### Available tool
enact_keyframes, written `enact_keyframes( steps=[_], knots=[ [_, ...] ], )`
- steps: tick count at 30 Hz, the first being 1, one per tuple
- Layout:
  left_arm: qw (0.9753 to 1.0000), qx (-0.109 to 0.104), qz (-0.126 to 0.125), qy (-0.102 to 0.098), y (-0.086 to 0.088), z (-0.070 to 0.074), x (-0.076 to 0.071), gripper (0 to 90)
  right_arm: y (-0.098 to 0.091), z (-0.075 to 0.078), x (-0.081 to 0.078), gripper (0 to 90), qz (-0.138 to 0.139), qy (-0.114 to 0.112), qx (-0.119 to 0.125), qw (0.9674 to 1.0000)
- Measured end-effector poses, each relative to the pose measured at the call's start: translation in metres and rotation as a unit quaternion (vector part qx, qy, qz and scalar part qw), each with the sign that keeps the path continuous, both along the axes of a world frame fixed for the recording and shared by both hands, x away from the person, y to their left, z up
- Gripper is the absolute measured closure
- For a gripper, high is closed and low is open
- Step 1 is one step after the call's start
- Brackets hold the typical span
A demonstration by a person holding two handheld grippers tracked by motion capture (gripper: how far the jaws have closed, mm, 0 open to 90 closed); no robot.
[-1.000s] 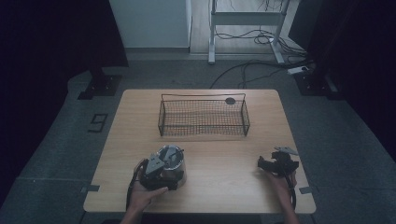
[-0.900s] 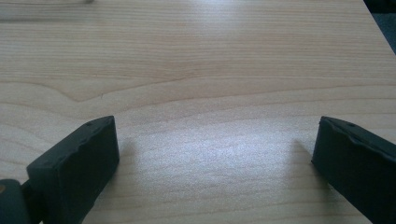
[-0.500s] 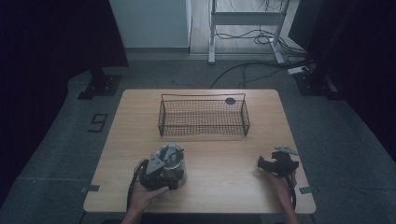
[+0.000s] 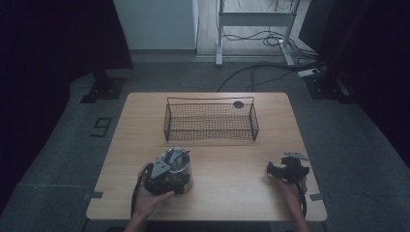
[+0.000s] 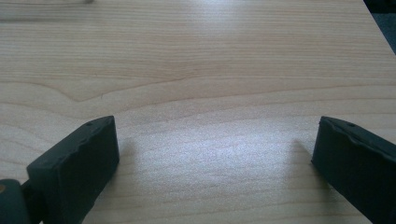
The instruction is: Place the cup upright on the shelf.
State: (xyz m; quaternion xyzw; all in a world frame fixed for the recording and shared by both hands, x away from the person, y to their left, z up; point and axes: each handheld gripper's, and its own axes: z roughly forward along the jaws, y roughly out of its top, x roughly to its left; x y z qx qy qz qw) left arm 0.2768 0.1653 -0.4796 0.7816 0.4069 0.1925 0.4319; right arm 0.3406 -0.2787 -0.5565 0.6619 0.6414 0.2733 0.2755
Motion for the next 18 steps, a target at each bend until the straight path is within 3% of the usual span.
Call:
enact_keyframes(
  steps=[18],
  knots=[
    [0.9992, -0.026, 0.008, -0.030, 0.008, 0.041, 0.018, 3.9, 0.000, 0.000, 0.000, 0.3, 0.000, 0.000, 0.000, 1.0000]
  ],
)
